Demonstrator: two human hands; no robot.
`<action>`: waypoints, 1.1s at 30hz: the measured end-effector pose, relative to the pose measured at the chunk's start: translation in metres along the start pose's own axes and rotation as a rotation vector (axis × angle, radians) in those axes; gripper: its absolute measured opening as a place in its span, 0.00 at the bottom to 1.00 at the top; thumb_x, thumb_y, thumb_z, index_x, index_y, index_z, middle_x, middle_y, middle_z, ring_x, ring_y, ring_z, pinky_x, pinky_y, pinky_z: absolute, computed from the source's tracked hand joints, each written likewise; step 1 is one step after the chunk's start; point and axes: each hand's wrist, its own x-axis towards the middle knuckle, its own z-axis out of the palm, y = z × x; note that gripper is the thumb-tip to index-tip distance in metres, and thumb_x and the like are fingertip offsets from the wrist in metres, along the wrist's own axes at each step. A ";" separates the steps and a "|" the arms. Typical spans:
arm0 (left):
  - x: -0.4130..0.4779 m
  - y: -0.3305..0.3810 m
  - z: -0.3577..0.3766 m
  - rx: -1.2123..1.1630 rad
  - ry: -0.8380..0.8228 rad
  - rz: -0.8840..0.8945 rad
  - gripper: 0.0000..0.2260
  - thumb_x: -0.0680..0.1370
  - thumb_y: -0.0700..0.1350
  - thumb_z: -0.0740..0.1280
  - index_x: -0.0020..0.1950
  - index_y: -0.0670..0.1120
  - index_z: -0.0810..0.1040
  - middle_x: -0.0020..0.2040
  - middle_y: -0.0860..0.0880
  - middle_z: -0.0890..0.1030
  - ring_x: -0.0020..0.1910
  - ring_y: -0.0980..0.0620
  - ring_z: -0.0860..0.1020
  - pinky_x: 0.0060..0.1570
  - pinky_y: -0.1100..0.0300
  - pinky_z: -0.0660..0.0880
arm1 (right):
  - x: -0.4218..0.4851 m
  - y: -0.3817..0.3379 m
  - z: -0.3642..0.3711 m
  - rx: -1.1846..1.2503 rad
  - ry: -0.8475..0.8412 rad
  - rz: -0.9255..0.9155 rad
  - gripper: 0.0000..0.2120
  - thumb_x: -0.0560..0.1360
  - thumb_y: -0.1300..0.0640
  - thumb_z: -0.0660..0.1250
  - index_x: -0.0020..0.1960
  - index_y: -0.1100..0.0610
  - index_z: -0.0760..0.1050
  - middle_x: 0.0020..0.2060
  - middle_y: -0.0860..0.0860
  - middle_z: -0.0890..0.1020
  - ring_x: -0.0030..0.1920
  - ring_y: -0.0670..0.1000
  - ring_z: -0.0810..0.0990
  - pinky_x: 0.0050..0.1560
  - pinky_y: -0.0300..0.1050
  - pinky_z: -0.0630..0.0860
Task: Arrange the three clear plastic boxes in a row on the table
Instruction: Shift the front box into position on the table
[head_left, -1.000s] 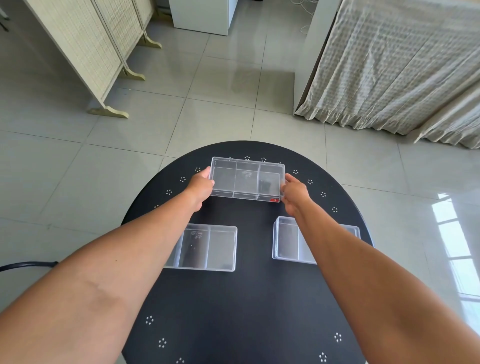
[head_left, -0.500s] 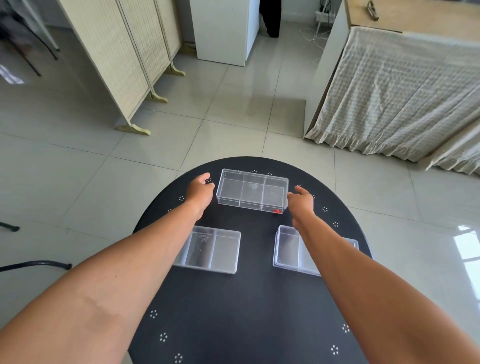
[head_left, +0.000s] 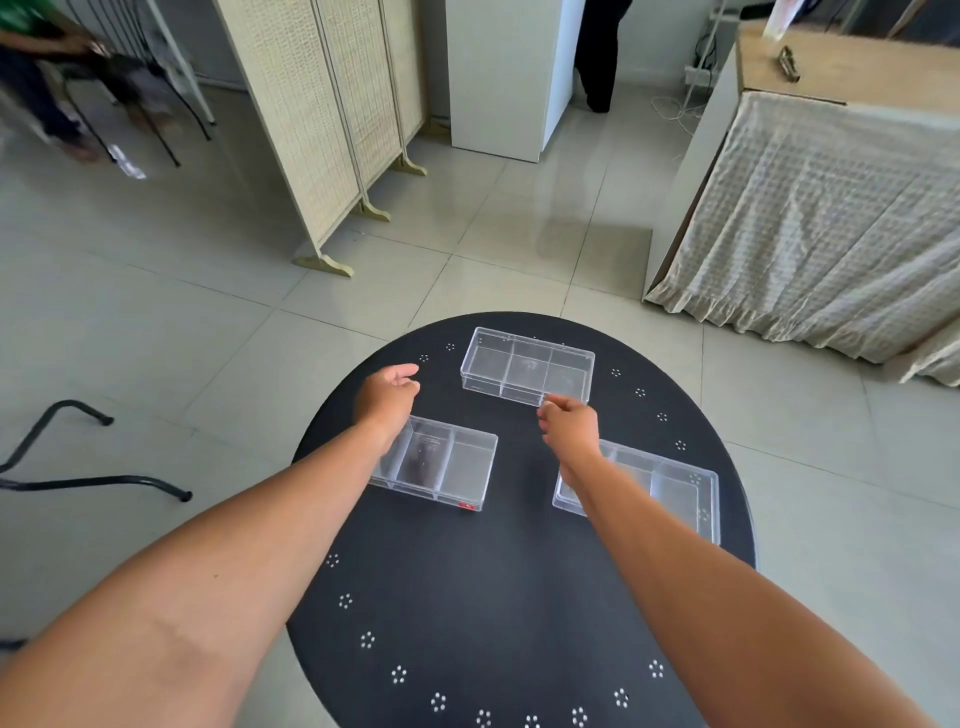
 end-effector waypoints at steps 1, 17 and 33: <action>0.000 -0.005 -0.006 0.048 0.014 0.002 0.16 0.76 0.41 0.64 0.63 0.50 0.79 0.62 0.48 0.81 0.59 0.51 0.79 0.56 0.62 0.70 | -0.005 0.006 0.004 -0.027 -0.021 0.008 0.09 0.75 0.62 0.60 0.41 0.52 0.76 0.35 0.54 0.73 0.37 0.52 0.68 0.36 0.44 0.65; 0.009 -0.083 -0.066 0.113 -0.205 -0.230 0.27 0.78 0.50 0.64 0.76 0.46 0.63 0.74 0.46 0.70 0.70 0.45 0.71 0.69 0.51 0.67 | -0.045 0.067 0.077 -0.118 -0.023 0.107 0.12 0.79 0.59 0.57 0.53 0.60 0.79 0.44 0.54 0.81 0.43 0.53 0.76 0.43 0.43 0.73; -0.033 -0.091 -0.068 0.031 -0.366 -0.101 0.18 0.79 0.38 0.57 0.66 0.49 0.77 0.59 0.50 0.81 0.58 0.49 0.79 0.59 0.59 0.72 | -0.089 0.081 0.055 -0.056 0.026 0.061 0.20 0.75 0.69 0.52 0.55 0.54 0.79 0.46 0.52 0.83 0.42 0.50 0.80 0.36 0.38 0.77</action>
